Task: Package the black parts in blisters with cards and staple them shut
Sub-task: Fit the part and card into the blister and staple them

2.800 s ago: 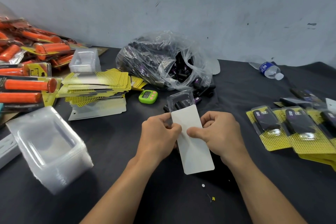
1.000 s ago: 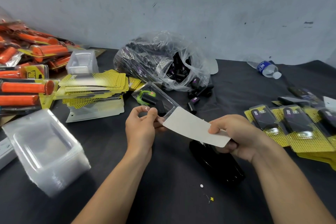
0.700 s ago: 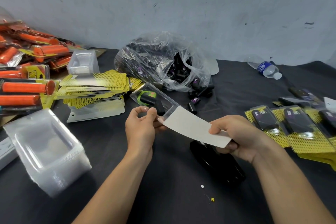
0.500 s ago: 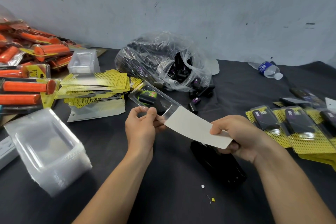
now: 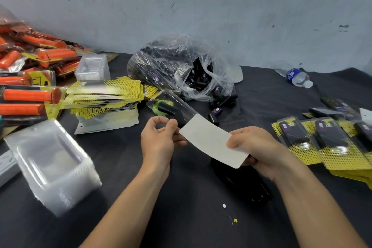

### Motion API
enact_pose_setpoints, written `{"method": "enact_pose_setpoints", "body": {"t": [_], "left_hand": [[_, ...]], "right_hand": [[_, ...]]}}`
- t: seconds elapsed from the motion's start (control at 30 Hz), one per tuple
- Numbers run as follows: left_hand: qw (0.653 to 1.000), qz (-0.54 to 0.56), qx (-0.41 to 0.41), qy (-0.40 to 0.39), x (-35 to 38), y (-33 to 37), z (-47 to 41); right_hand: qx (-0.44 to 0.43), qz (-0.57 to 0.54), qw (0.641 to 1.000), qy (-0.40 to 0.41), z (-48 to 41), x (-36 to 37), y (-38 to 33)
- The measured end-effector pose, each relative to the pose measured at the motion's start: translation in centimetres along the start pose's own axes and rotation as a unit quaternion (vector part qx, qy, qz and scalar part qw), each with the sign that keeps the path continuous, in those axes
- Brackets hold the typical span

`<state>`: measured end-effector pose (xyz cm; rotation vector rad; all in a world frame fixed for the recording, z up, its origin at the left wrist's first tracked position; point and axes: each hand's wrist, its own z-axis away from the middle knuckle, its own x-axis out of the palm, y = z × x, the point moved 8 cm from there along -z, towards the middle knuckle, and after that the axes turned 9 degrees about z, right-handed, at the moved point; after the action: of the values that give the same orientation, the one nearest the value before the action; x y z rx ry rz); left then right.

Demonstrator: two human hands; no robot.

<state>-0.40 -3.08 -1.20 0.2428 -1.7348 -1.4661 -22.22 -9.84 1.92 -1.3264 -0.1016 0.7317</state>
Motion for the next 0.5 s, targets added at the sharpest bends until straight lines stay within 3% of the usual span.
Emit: {"method": "enact_pose_setpoints", "body": {"t": [0.5], "left_hand": [[0.997,-0.061,-0.051,-0.011,0.2,-1.1,-0.6]], "right_hand": [[-0.017,0.091,0.991,0.099,-0.4,-0.5,-0.1]]}}
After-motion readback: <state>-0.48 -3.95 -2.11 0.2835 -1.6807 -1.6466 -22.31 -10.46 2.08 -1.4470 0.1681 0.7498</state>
